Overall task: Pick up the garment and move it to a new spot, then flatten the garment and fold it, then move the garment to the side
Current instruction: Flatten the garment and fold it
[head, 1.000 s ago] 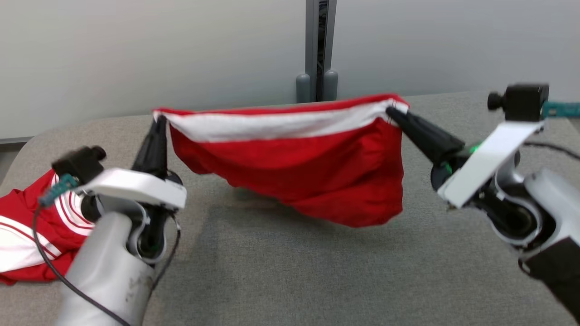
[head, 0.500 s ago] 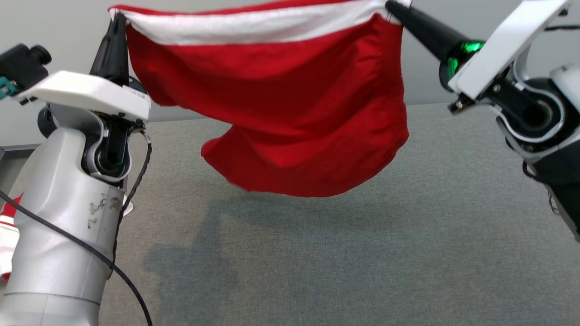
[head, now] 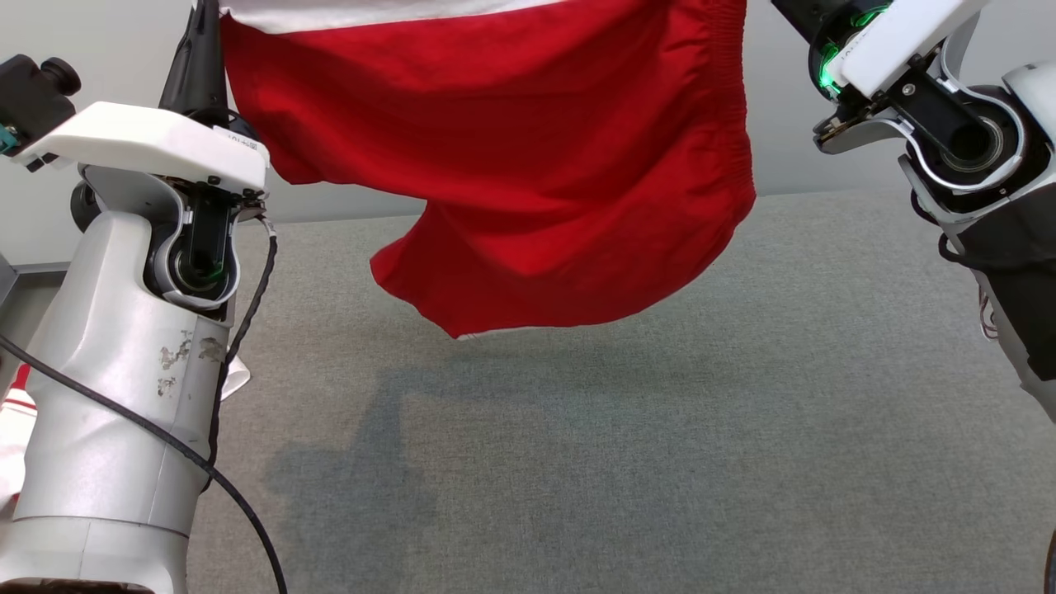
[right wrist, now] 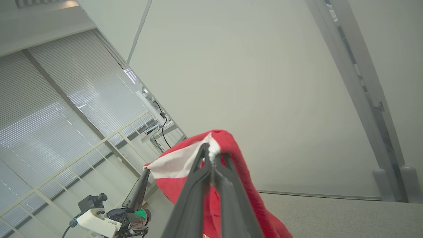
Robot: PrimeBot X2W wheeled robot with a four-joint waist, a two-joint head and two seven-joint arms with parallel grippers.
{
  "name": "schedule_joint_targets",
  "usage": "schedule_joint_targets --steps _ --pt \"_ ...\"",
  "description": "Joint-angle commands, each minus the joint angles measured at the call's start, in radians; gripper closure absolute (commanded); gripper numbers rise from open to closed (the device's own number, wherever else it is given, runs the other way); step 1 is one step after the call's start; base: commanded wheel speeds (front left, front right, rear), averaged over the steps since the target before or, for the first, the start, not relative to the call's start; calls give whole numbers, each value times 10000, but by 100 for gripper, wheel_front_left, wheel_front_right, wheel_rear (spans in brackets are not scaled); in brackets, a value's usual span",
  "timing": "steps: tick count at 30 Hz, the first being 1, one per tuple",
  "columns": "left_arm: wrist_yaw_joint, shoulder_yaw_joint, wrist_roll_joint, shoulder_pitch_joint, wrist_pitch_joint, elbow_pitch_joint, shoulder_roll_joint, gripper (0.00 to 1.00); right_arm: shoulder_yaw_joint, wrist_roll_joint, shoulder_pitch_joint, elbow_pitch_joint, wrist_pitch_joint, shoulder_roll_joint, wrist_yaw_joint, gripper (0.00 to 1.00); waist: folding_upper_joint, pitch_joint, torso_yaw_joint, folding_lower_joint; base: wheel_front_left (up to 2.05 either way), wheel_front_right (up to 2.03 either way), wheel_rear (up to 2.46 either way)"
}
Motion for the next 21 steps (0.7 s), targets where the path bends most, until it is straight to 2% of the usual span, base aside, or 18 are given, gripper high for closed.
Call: schedule_joint_targets --steps 1,13,17,21 --pt "41 42 -105 -129 -44 49 29 100 -34 73 -42 174 12 -8 10 100 -1 30 4 0 0 0 0" --pt "99 -60 -130 -499 90 529 -126 100 -246 374 -718 1971 183 549 10 100 -1 915 -18 0 0 0 0" --pt "243 -93 -240 -1274 323 927 -324 100 -143 -26 -1354 2299 -85 678 10 100 -1 1727 21 0 0 0 0" --pt "362 -416 219 -2624 284 1469 -330 100 146 -846 -2311 2505 -833 815 11 100 -1 2782 20 0 0 0 0"
